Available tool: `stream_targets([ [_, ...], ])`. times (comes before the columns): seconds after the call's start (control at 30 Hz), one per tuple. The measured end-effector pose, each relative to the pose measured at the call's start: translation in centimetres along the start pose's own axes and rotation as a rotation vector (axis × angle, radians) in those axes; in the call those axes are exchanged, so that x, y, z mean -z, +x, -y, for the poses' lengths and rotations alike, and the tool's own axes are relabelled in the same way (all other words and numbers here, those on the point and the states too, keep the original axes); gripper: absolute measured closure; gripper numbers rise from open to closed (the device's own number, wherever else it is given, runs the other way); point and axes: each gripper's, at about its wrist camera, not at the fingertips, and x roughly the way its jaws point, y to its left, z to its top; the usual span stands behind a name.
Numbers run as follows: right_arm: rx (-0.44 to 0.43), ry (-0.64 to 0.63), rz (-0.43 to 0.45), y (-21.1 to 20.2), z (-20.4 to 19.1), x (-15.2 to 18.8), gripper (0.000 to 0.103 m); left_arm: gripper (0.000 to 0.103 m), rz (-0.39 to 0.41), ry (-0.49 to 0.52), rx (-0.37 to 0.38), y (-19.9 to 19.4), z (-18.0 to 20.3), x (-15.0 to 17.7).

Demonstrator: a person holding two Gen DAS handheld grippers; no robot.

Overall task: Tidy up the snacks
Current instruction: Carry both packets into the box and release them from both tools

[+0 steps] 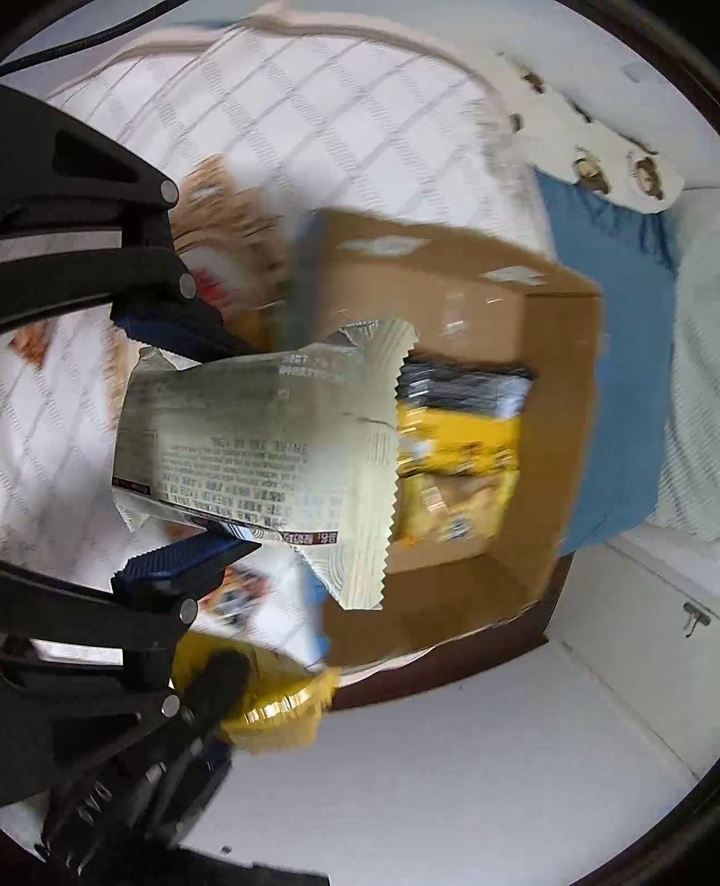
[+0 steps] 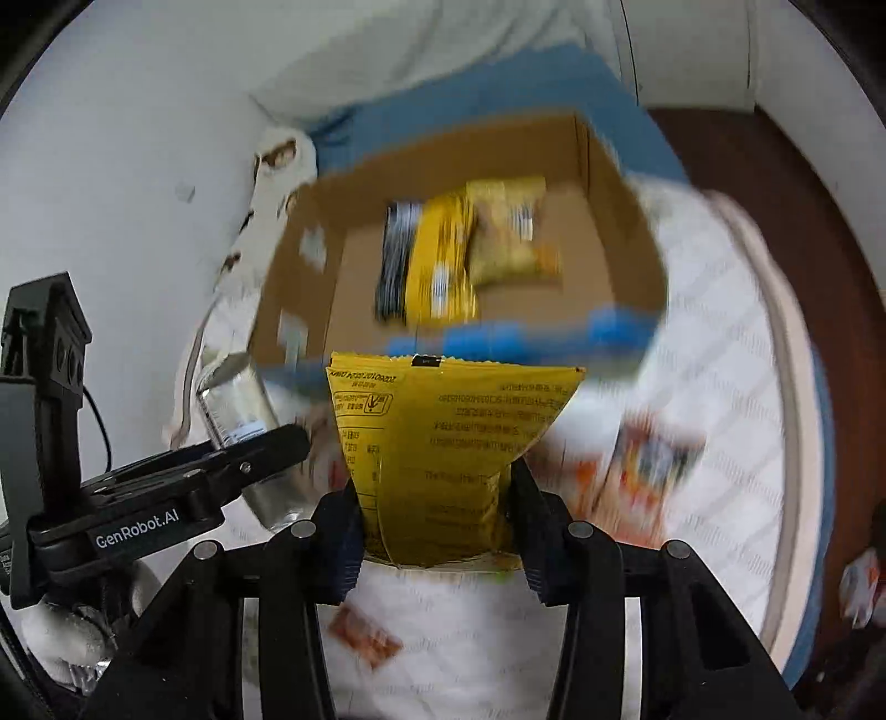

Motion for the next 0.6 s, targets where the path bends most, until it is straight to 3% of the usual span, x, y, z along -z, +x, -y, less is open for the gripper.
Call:
stream_targets([
  [0.1, 0.069, -0.014, 0.025, 1.4, 0.3, -5.4, 0.055, 0.047, -0.007, 0.002, -0.058, 1.1, -0.6, -4.7],
  [0.3, 0.175, -0.012, -0.026, 7.3, 2.1, -14.4, 0.055, 0.047, -0.088, 0.005, -0.188, 6.1, -3.2, -12.8],
  [0.47, 0.249, -0.012, -0.075, 11.9, 3.4, -18.9, 0.055, 0.047, -0.142, -0.008, -0.243, 9.8, -5.3, -16.2],
  [0.6, 0.273, -0.013, -0.099, 14.9, 4.3, -20.3, 0.055, 0.046, -0.169, -0.019, -0.255, 11.9, -6.5, -17.6],
])
